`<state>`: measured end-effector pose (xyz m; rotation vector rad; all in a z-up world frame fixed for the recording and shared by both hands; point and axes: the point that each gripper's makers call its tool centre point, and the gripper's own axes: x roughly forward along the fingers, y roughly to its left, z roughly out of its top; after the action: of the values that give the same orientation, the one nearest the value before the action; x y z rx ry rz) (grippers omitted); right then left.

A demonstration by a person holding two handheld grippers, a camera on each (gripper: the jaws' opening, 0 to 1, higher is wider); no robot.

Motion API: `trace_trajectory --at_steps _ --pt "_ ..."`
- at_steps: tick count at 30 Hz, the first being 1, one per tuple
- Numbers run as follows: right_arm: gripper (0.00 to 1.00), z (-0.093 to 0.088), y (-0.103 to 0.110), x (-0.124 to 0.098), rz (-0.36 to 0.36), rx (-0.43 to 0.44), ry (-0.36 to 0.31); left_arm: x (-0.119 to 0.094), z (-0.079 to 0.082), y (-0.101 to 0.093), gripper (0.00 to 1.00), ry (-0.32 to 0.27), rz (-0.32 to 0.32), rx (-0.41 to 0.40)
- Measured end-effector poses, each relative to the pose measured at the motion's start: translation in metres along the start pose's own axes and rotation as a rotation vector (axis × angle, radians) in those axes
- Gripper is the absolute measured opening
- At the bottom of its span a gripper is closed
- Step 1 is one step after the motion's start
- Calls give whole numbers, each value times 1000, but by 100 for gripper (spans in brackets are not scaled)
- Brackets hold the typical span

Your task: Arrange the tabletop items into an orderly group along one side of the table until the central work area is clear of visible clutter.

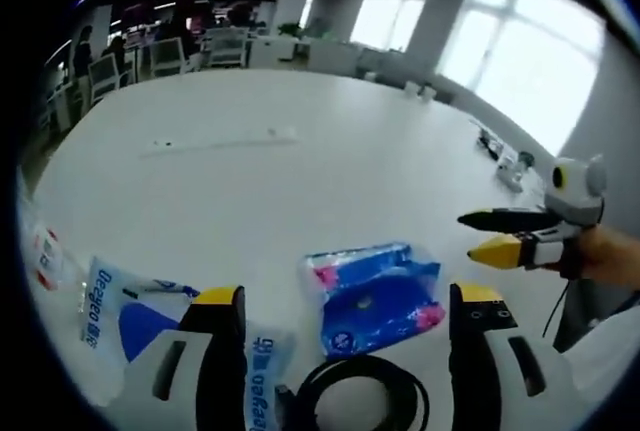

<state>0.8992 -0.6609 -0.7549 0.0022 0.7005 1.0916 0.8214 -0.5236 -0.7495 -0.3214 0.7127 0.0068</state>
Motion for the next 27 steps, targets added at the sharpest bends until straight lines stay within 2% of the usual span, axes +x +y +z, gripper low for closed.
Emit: trace_trajectory --at_steps 3,6,8,11,16,19,22,25,27 --pt "53 -7 5 6 -1 -9 19 4 0 2 76 -2 5 20" --pt "48 -15 12 12 9 31 40 7 -3 2 73 6 3 12" --pt "45 -22 17 15 24 32 61 7 -5 0 68 9 2 2" --pt "43 -29 21 20 25 13 84 11 -7 5 56 10 23 -2" --pt "39 -34 24 27 26 39 92 18 -12 5 51 26 20 -26" --pt "32 -34 25 28 29 58 90 23 -16 8 44 30 30 -32" --pt "24 -33 27 28 53 123 90 24 -20 7 36 33 31 -47" --pt "16 -39 24 29 43 124 110 22 -21 9 28 37 46 -33" --pt "10 -44 26 31 48 119 127 19 -18 14 24 12 73 -11"
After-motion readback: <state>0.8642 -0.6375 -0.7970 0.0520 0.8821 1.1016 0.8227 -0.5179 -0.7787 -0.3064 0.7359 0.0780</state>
